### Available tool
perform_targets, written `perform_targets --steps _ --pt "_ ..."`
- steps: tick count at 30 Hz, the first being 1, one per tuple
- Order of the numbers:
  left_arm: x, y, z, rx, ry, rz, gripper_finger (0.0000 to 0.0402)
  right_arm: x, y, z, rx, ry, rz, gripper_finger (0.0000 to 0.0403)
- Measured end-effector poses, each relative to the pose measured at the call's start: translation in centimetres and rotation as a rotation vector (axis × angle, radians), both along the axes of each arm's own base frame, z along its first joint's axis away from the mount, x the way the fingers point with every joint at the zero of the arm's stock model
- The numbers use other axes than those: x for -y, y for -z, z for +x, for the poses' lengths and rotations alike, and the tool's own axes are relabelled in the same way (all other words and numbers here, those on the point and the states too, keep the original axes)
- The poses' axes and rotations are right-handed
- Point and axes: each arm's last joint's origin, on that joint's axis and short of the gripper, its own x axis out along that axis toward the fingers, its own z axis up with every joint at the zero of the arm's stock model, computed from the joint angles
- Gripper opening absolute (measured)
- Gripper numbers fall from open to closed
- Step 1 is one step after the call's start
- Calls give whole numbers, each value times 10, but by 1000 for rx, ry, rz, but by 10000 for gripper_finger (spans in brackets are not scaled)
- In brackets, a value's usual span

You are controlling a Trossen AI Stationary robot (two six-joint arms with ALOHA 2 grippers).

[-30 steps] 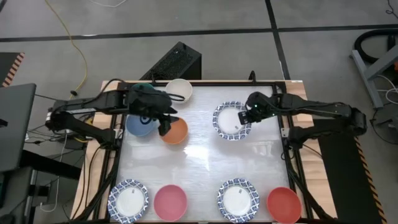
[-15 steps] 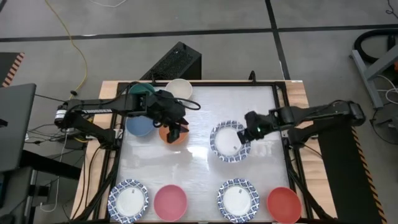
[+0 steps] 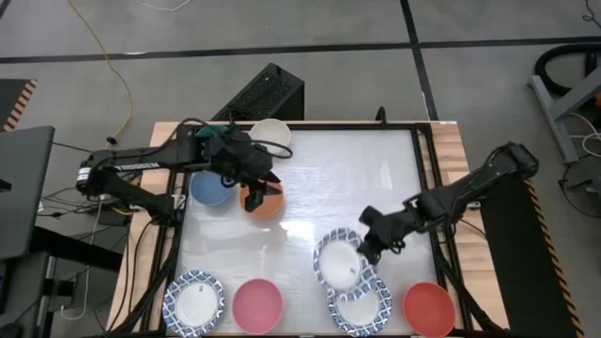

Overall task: Nest bowls inside each other
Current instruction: Stack the top white paper bowl on top of the bottom right white paper bowl

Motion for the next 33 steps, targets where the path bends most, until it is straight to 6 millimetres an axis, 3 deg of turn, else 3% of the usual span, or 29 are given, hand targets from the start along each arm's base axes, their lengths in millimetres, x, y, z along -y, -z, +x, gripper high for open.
perform_targets --steps 10,17,26,33 --pt "-6 -31 -40 126 -89 45 151 -28 26 7 -112 -32 1 11" --pt "-5 -45 -61 192 -145 82 151 -40 35 5 -170 -46 31 11" --pt "-3 -53 -78 230 -173 99 151 -44 44 -1 -280 -57 26 11" --pt "-3 -53 -80 224 -173 99 151 -49 58 1 -376 -107 35 11"
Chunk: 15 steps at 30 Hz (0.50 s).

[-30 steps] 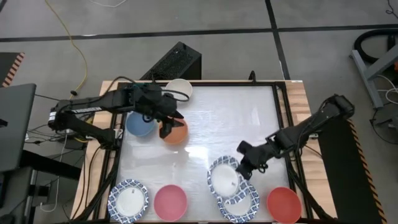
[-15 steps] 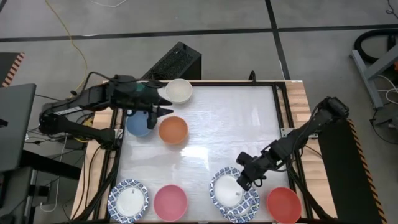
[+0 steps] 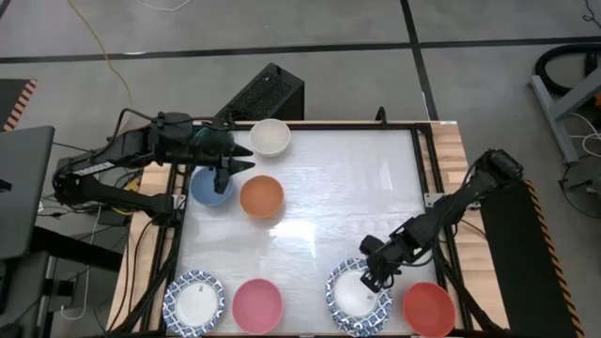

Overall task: Nest bowls inside each other
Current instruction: Stack the top white paper bowl on top of the bottom right white paper bowl

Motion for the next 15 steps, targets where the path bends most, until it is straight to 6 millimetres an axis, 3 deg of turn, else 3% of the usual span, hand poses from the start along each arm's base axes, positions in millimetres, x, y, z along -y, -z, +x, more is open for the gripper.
perform_targets --steps 15 --pt "-1 2 0 -26 -39 28 151 -6 12 2 -70 -36 -20 11"
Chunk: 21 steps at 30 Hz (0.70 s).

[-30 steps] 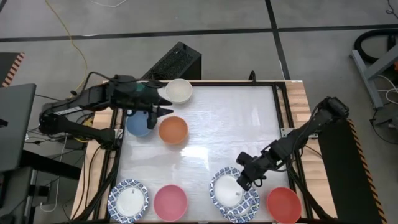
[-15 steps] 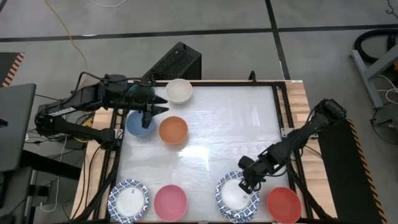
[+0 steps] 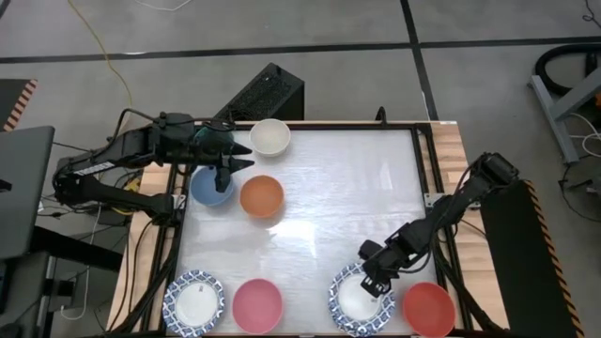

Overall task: Nest bowls inside each other
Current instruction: Stack the top white paper bowl on top of the bottom right white paper bowl

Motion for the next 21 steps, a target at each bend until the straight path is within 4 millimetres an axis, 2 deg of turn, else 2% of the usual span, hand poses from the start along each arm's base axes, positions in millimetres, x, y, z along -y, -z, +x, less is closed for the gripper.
perform_targets --steps 21 --pt "0 0 0 -4 6 22 151 -1 1 -4 8 -42 -46 11"
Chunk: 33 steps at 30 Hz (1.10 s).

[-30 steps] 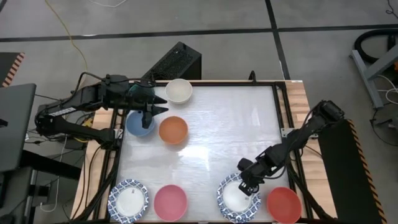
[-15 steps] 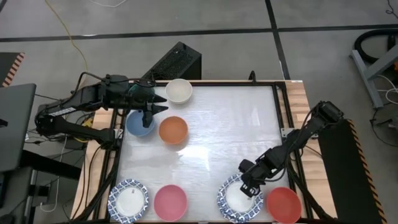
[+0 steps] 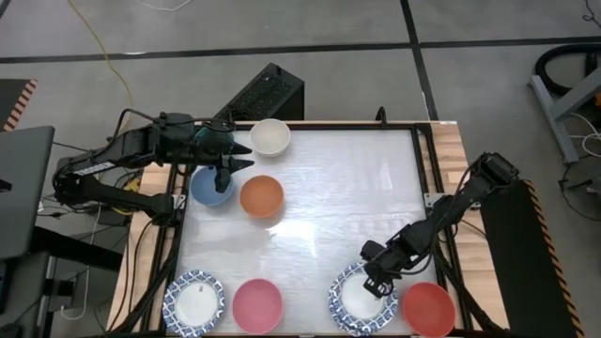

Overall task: Nest bowls inside each other
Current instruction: Stack the top white paper bowl on top of the bottom right white paper bowl

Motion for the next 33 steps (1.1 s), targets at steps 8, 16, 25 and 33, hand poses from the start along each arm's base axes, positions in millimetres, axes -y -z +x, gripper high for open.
perform_targets --steps 8,16,25,33 --pt "0 0 0 0 -1 0 151 -1 0 0 15 -31 -5 11" --pt "-1 0 0 -1 -29 7 151 -1 -1 0 31 -58 -11 11" --pt "-1 0 0 -2 -44 13 151 -2 -2 3 69 -85 -3 13" --pt "-1 0 0 -2 -45 14 151 -2 -1 4 87 -93 -26 14"
